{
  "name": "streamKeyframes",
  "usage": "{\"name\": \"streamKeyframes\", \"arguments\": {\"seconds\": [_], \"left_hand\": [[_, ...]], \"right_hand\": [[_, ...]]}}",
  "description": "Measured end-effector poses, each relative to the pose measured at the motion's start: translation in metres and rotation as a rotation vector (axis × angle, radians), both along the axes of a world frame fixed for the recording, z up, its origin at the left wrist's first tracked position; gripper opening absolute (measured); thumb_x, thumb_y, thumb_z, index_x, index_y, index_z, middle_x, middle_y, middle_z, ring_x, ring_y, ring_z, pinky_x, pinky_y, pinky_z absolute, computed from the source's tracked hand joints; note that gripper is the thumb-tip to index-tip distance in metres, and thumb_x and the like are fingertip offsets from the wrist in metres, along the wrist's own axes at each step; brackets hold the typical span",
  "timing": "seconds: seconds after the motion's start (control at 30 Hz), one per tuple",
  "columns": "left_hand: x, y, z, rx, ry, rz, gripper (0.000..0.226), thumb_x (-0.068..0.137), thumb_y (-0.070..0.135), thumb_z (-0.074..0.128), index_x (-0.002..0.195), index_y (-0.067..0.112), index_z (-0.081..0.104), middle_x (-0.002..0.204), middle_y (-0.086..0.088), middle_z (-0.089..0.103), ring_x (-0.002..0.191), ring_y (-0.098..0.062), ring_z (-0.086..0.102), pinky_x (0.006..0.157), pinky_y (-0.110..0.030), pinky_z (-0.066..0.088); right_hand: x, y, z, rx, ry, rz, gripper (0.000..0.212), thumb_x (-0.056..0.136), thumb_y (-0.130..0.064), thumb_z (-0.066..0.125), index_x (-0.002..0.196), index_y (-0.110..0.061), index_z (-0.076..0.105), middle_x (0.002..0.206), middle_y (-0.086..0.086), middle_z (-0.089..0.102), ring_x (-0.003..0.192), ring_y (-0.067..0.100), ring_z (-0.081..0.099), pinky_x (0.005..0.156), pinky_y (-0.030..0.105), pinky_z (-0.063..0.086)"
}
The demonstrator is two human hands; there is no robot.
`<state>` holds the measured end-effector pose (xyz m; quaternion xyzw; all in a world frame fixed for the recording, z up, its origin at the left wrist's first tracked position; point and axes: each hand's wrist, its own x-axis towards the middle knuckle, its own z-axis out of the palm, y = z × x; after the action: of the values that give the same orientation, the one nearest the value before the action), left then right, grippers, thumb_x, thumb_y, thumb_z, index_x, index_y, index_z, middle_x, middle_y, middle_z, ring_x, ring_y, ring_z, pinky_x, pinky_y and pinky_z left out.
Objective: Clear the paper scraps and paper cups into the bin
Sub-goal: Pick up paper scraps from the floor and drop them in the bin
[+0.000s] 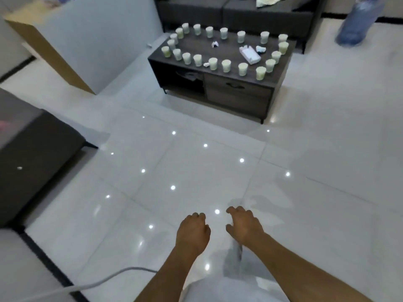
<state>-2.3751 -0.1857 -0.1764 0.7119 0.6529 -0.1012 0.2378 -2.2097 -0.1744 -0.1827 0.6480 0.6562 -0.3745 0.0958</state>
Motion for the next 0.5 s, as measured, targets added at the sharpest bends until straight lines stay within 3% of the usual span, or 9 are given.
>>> {"name": "streamKeyframes", "arguments": {"seconds": [0.5], "left_hand": [[-0.09,0.287,-0.001,-0.016,-0.041,0.347,0.036,0.097,0.031,0.038,0.127,0.014,0.049,0.117,-0.003,0.058,0.109,-0.02,0.054,0.085,-0.029,0.044]], "right_hand": [[-0.071,0.335,0.001,-0.008,-0.034,0.231,0.05,0.095,-0.033,0.049,0.142,-0.022,0.035,0.135,0.007,0.045,0.12,0.027,0.046,0.097,0.037,0.045]]}}
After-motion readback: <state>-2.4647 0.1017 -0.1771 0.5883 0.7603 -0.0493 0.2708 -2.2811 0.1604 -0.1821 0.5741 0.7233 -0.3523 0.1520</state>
